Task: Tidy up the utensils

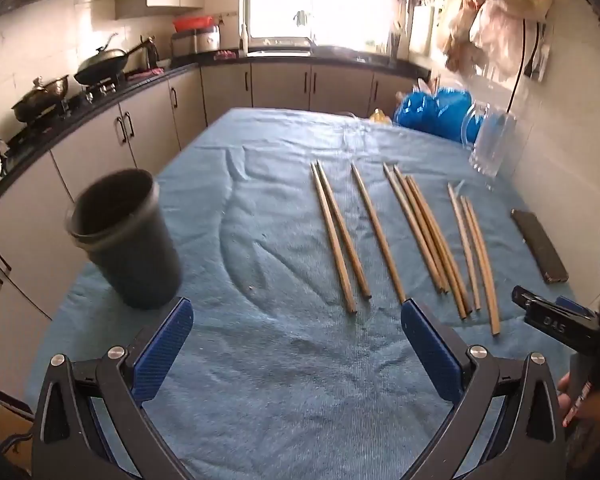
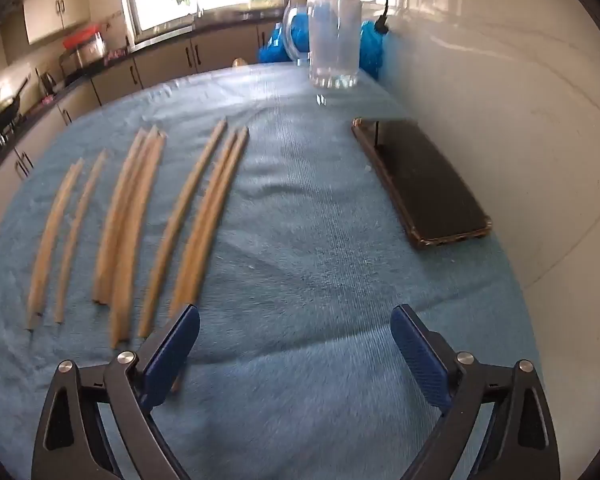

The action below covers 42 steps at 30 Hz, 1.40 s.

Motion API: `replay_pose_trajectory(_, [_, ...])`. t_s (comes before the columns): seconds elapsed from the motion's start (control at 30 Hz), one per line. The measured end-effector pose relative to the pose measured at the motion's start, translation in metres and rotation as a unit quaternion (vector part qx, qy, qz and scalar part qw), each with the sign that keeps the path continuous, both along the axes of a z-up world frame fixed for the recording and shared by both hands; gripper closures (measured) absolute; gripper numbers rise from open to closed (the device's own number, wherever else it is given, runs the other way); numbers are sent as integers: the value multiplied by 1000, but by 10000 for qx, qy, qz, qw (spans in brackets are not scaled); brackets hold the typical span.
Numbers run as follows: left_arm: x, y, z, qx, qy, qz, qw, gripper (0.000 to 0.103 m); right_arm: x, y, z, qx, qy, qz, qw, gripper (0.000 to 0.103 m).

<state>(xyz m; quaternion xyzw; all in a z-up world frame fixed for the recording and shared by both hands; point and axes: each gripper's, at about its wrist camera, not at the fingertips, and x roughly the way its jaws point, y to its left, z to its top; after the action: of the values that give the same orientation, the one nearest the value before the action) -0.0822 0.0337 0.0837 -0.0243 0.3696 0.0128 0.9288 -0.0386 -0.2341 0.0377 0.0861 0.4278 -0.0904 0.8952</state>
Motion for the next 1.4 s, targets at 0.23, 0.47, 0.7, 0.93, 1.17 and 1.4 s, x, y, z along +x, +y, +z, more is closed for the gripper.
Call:
replay_pose_trajectory(0.23, [-17, 12, 21, -62, -352, 115, 9993, 0, -51, 25, 59, -81, -1282, -162, 9916, 5])
replay_pose_trajectory(0.47, [-38, 21, 39, -14, -740, 232, 9970, 0, -93, 45, 96, -332, -2168, -277, 9753, 5])
replay_pose_trajectory(0.7, [-54, 26, 50, -50, -939, 262, 9952, 0, -118, 57, 110, -339, -2423, -252, 9693, 5])
replay_pose_trajectory(0.93, [-79, 32, 66, -44, -1289, 330, 9911, 0, -142, 65, 124, -485, -2700, -242, 9613, 5])
replay_pose_trajectory(1.17, [-102, 38, 81, 33, -1651, 424, 9854, 0, -164, 80, 137, -721, -3086, -186, 9483, 4])
replay_pose_trajectory(1.4, [-109, 41, 83, -30, -1671, 432, 9850, 0, -176, 81, 140, -798, -3262, -121, 9418, 3])
